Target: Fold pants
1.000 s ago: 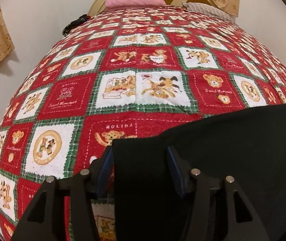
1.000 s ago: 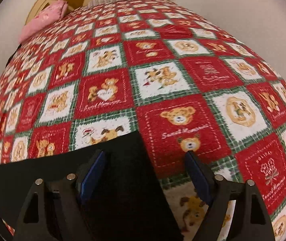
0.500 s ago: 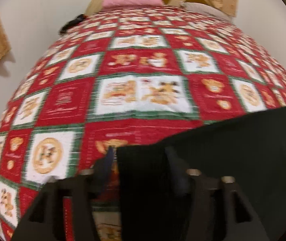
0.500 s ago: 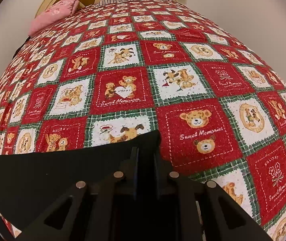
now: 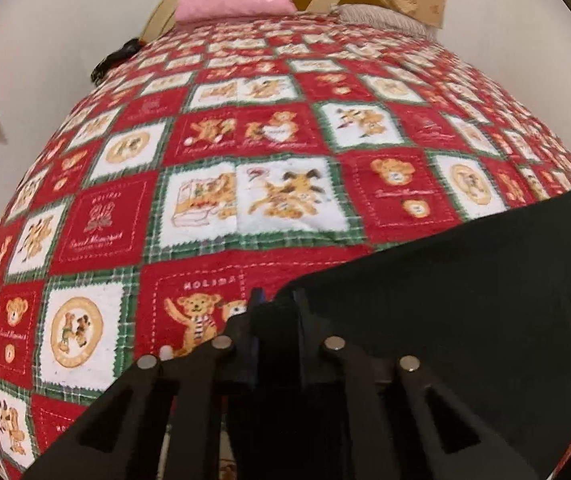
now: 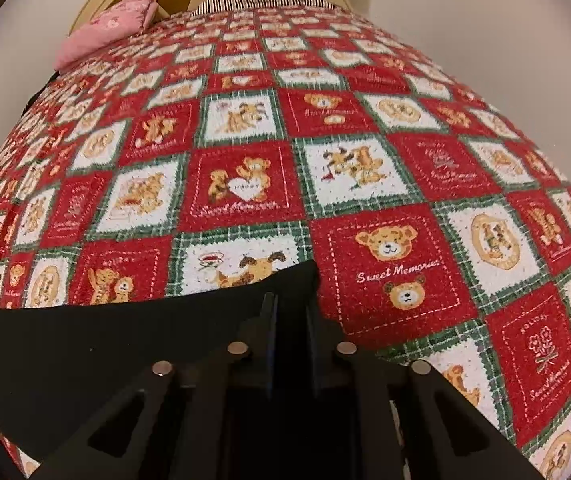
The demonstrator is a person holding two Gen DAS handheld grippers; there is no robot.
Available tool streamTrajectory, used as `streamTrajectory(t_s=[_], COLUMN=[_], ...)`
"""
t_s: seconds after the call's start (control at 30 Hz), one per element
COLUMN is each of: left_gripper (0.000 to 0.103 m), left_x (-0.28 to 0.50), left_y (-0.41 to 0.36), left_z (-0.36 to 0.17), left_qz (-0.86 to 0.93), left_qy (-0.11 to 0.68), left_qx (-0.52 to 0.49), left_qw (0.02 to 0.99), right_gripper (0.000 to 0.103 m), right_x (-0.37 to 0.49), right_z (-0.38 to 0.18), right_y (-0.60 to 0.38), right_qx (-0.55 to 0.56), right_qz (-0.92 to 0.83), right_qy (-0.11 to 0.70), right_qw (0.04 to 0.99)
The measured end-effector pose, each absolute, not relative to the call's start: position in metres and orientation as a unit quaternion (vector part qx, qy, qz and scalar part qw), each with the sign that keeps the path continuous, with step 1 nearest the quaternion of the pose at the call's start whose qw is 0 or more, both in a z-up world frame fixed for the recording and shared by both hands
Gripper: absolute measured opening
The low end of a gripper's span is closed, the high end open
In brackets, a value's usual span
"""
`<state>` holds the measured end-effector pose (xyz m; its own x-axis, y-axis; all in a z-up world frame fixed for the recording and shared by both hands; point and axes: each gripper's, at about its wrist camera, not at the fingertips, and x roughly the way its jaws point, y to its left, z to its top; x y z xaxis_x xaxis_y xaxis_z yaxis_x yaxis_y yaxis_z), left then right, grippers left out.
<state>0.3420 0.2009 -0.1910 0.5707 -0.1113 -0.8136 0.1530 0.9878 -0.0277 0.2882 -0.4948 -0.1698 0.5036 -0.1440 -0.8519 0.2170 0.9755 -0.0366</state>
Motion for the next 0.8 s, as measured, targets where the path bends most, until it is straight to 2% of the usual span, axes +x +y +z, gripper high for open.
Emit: streamTrajectory(t_s=[0.27, 0.6, 0.8], left_gripper=[0.014, 0.014, 0.014], left_x=[0.317, 0.271, 0.227], left_y=[0.231, 0.227, 0.239], left_z=[-0.160, -0.126, -0.127], left_qz=[-0.103, -0.151, -0.175], left_qy=[0.392, 0.294, 0.255], left_qx=[-0.053, -0.056, -0.067], left_qw=[0.913, 0.942, 0.949], right_gripper=[0.008, 0.007, 0.007], right_x=[0.246, 0.160, 0.102], right_z=[-0.125, -0.074, -0.067], right_y=[-0.486, -0.472, -0.475], right_qx=[0.035, 0.029, 0.043], right_qz=[-0.094, -0.062, -0.053], right_qy=[0.418, 0.291, 0.243], right_qw=[0.903, 0.954, 0.968])
